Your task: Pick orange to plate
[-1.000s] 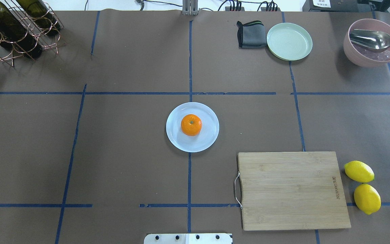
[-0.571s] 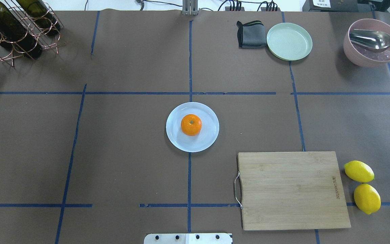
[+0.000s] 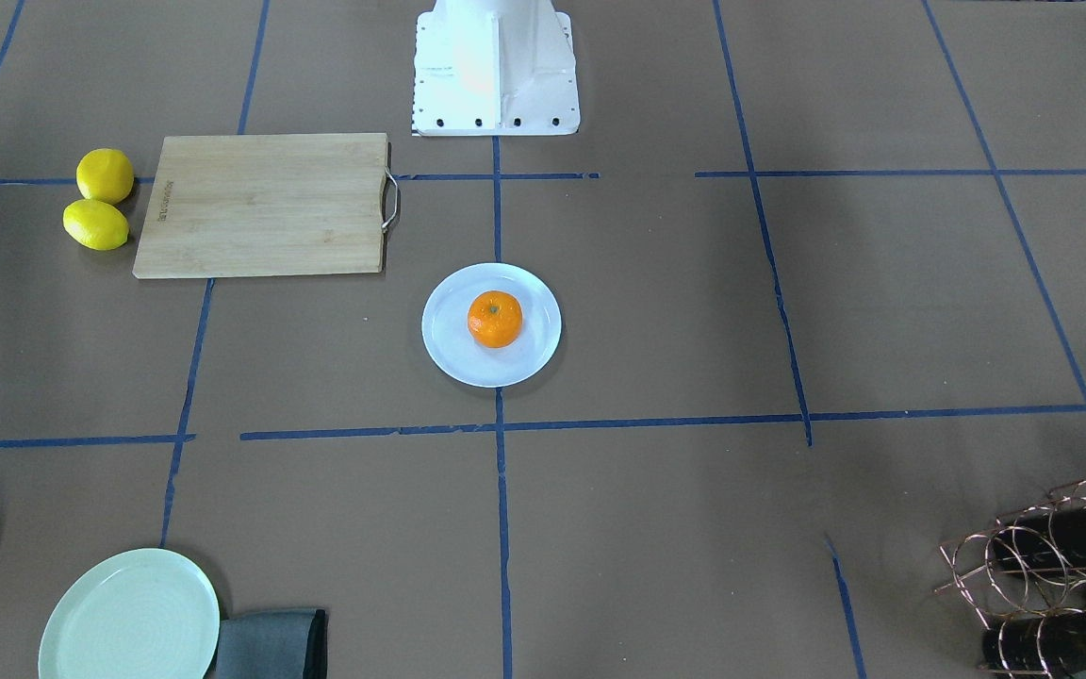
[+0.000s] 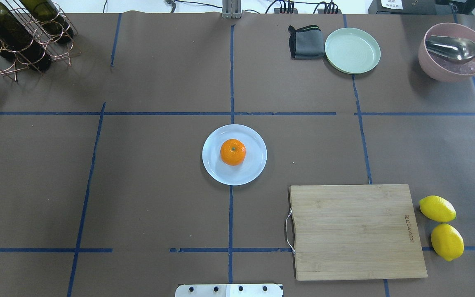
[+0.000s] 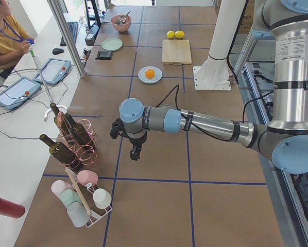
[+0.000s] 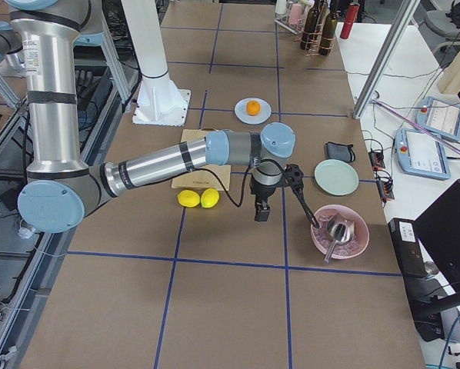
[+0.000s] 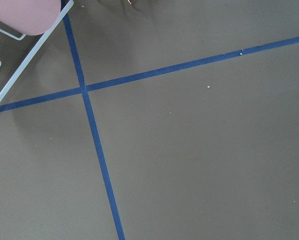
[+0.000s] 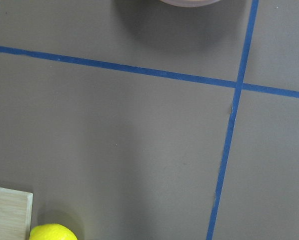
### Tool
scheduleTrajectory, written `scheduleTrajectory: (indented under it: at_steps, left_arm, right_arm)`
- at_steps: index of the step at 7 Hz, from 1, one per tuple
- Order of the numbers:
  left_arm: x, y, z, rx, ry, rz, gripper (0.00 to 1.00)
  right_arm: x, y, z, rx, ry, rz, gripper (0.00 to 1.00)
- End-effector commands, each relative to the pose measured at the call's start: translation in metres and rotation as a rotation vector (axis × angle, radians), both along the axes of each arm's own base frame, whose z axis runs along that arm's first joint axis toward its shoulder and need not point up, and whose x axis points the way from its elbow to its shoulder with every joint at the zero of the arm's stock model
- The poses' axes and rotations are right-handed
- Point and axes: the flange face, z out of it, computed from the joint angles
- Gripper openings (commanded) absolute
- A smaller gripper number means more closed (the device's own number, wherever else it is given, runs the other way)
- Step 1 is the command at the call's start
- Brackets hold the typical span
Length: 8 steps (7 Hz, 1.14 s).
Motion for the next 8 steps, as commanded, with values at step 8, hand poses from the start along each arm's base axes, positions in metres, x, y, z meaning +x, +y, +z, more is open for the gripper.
scheduleTrajectory:
  at_steps: [8]
  left_arm:
    - [-0.059,0.012,0.044,-0.105,-0.007,-0.128,1.0]
  right_arm:
    - [-0.002,0.002,0.055,-0.033,-0.037,-0.016,1.0]
